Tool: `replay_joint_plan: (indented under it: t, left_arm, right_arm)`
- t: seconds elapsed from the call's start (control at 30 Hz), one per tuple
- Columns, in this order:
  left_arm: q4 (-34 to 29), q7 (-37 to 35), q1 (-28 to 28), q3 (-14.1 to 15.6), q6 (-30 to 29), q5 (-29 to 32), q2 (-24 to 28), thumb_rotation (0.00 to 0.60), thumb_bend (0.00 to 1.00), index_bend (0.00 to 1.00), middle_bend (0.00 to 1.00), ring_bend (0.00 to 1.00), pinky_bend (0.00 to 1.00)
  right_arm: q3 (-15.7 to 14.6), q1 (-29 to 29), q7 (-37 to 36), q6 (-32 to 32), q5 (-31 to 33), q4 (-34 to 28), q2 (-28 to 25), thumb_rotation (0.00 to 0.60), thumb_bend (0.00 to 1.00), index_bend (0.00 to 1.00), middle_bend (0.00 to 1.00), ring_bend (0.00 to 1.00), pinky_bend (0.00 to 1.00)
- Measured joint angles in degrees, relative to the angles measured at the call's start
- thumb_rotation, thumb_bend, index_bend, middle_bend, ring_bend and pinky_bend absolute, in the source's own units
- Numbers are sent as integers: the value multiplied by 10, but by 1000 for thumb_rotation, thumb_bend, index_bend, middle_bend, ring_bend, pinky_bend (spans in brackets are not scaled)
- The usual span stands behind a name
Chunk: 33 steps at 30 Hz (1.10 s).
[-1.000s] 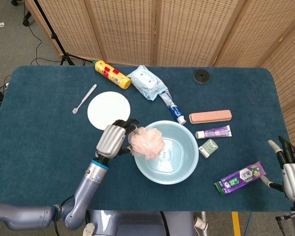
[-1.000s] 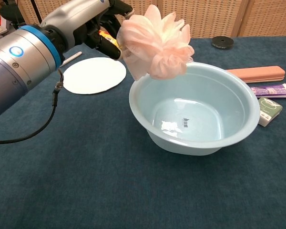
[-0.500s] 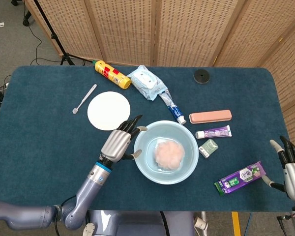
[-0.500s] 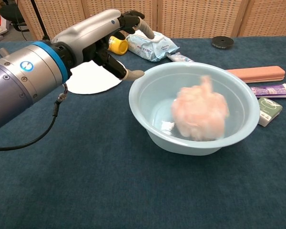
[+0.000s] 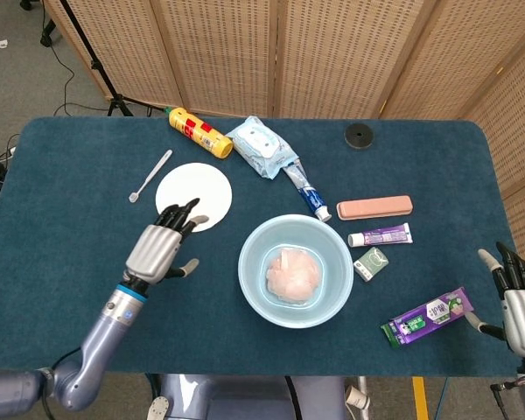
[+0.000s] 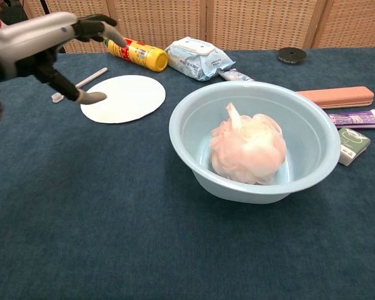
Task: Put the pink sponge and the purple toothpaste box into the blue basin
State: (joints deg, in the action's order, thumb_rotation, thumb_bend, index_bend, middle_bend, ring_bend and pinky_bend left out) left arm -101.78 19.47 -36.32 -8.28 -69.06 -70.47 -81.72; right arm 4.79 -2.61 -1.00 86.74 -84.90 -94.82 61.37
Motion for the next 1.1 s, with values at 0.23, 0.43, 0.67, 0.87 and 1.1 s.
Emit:
replay_joint_plan:
  t: [0.23,0.43,0.67,0.87,1.1]
  left_arm:
    - [0,-5,67,54,-38,-49,104,600,270,187,0,112,75]
    - [12,7,126,88,-107,-87,137,600,275,186,0,112,75]
    - [27,14,182,118,-162,-118,152,600,281,186,0,113,75]
    - [60,-2,224,131,-185,-126,136,600,283,186,0,112,75]
    - [106,-35,243,131,-178,-125,112,600,285,186,0,113,74]
  right_arm:
    - [-1,-1,18,-1,2,-2,5,600,5,112,0,0,86]
    - [-2,-1,31,-2,2,-5,7,600,8,112,0,0,86]
    - [-2,-2,45,-8,7,-4,10,600,13,112,0,0,86]
    - [-2,-6,64,-18,16,0,17,600,25,112,0,0,86]
    - [-1,-16,89,-46,40,12,29,600,28,112,0,0,86]
